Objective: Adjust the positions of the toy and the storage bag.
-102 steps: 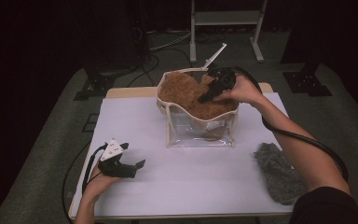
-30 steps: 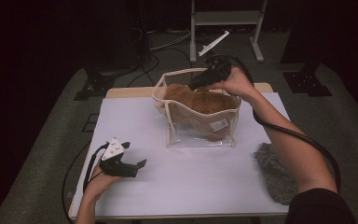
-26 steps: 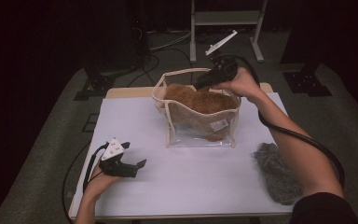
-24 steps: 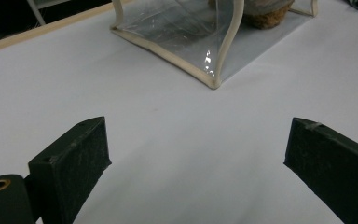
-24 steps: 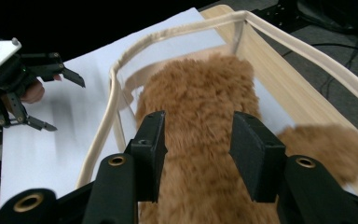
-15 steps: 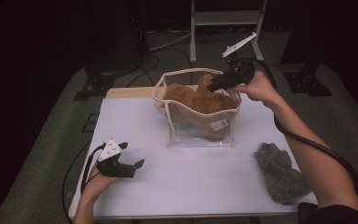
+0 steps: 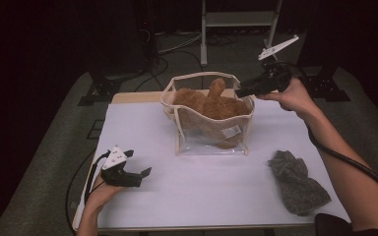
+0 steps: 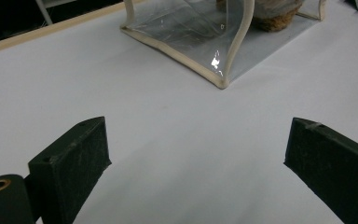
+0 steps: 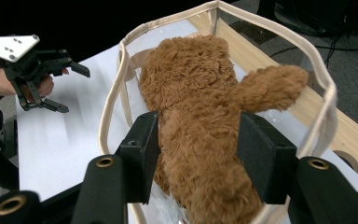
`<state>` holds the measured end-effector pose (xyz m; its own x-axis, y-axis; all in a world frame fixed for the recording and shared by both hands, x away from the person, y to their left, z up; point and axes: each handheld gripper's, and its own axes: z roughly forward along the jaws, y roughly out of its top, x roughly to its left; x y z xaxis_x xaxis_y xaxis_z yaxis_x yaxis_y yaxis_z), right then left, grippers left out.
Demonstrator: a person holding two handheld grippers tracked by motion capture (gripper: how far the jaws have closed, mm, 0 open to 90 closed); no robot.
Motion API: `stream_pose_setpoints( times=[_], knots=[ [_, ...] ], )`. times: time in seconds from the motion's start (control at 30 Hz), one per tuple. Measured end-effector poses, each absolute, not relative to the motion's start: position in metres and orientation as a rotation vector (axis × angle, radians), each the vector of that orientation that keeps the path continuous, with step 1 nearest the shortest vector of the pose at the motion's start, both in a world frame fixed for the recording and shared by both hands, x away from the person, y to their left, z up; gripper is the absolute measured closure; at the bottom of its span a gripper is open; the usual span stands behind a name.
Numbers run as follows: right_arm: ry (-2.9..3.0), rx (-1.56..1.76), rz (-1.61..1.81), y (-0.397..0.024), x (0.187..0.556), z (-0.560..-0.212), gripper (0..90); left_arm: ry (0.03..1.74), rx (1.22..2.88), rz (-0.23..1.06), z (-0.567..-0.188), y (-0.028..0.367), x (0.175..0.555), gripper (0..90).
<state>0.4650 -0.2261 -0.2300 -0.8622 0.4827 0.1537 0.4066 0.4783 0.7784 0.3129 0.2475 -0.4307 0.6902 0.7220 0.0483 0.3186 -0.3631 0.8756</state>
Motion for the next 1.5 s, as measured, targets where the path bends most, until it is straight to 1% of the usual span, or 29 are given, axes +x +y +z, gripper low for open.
stream_pose_setpoints(
  times=[0.33,0.57,0.83,1.07,1.3,1.5],
  knots=[
    [2.581,0.841,1.387,-0.253,0.455,-0.232,44.9,0.811,1.959,0.538,-0.431,0.249,0.313,5.7],
    [2.546,0.889,1.413,-0.272,0.447,-0.239,41.2,0.813,1.957,0.539,-0.431,0.25,0.313,5.7],
    [2.518,0.934,1.429,-0.29,0.438,-0.247,41.1,0.809,1.955,0.534,-0.431,0.248,0.313,5.7],
    [2.493,0.984,1.455,-0.308,0.429,-0.263,40.0,0.807,1.958,0.533,-0.431,0.247,0.313,5.7],
    [2.478,1.031,1.468,-0.317,0.421,-0.28,38.9,0.802,1.962,0.529,-0.432,0.246,0.313,5.7],
    [2.468,1.048,1.471,-0.323,0.415,-0.288,38.2,0.802,1.959,0.532,-0.431,0.246,0.313,5.7]
  ],
)
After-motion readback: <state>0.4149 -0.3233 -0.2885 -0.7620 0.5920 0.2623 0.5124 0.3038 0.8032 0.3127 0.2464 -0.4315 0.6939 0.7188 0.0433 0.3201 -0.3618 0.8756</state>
